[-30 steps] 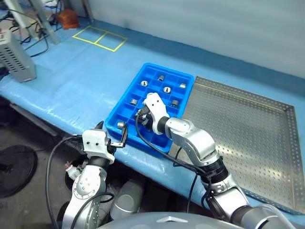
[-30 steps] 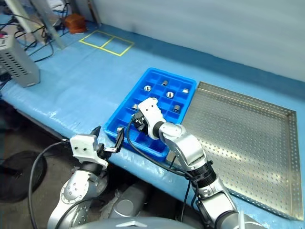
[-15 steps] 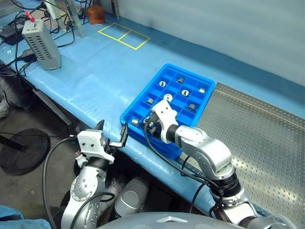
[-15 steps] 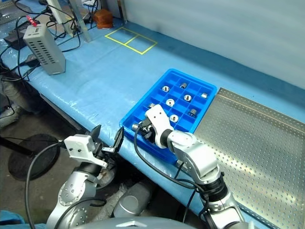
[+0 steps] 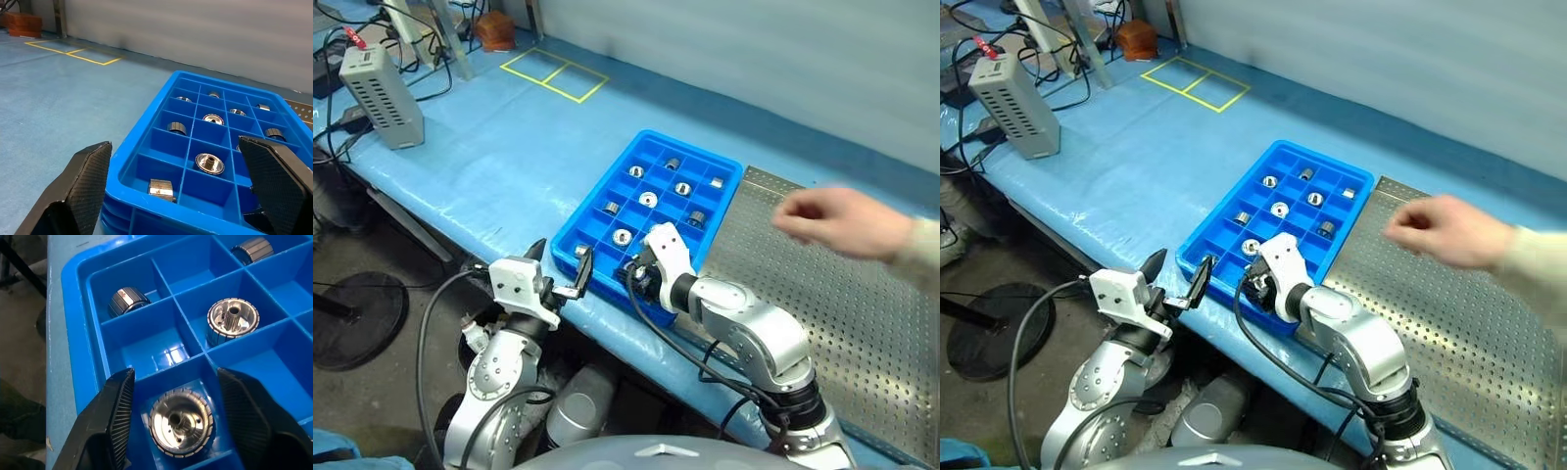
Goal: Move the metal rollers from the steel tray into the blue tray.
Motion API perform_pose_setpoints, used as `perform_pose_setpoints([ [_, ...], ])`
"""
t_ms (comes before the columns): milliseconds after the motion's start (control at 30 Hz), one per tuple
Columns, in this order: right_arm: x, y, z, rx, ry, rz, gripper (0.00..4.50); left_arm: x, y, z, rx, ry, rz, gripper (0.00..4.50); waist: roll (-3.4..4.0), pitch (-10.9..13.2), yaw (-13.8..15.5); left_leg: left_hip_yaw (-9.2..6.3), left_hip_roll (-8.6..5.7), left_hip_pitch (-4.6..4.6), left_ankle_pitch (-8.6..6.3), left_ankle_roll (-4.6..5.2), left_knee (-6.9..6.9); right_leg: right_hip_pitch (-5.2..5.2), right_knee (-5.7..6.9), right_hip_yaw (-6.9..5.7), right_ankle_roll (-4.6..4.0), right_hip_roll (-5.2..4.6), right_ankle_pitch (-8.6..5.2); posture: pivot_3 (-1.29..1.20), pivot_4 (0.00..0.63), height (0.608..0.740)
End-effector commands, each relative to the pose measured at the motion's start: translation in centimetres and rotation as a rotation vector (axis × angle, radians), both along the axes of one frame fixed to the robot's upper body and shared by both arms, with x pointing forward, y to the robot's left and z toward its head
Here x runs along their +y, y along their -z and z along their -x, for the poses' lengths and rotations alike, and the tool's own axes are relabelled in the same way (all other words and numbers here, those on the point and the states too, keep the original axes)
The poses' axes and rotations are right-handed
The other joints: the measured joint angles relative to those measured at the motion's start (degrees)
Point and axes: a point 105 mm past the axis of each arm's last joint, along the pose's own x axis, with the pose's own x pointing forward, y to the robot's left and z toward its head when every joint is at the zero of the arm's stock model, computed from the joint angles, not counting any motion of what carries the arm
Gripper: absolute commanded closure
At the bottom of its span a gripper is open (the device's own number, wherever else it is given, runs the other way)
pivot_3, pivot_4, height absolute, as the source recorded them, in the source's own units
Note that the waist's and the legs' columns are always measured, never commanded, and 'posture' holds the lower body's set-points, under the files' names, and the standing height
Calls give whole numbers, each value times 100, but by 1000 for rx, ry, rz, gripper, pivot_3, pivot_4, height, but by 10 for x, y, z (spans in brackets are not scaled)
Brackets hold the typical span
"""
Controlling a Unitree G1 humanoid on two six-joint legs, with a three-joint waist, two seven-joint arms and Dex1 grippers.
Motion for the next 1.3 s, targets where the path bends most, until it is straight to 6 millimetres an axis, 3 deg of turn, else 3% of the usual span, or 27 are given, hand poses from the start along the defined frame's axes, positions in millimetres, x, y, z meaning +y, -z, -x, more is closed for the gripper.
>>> perform_pose_setpoints([
  [33, 1, -12, -1, -32, 21, -57, 661, -4, -5, -1, -18, 27, 5, 0, 0, 0, -48, 0, 1, 0, 0, -1, 2, -1, 0, -2, 0, 0, 0, 404, 150, 740],
  [100, -4, -17, -4, -54, 55, -68, 15, -6, -6, -3, -22, 43, -1, 0, 0, 0, -82, 3, 3, 0, 0, -1, 3, -1, 1, -2, 0, 0, 0, 390, 150, 740],
  [400, -21, -18, 2, -63, 159, -94, 15, -15, -6, -11, -23, 106, -2, 0, 1, -1, -411, 3, 3, 0, -2, 2, 14, 3, 5, -4, 0, -3, 1, 307, 150, 740],
  [767, -25, -17, 2, -63, 196, -84, 15, -19, -5, -14, -24, 139, -6, 0, 1, -2, -888, 1, 5, 11, -2, 4, 22, 15, 8, -3, -9, -6, 6, 286, 150, 740],
  [1300, -24, -16, 1, -54, 218, -90, 15, -23, -3, -15, -20, 150, -11, 0, 1, -2, -1330, -17, 7, 22, -1, 6, 22, 23, 10, 0, -18, -7, 11, 283, 150, 740],
])
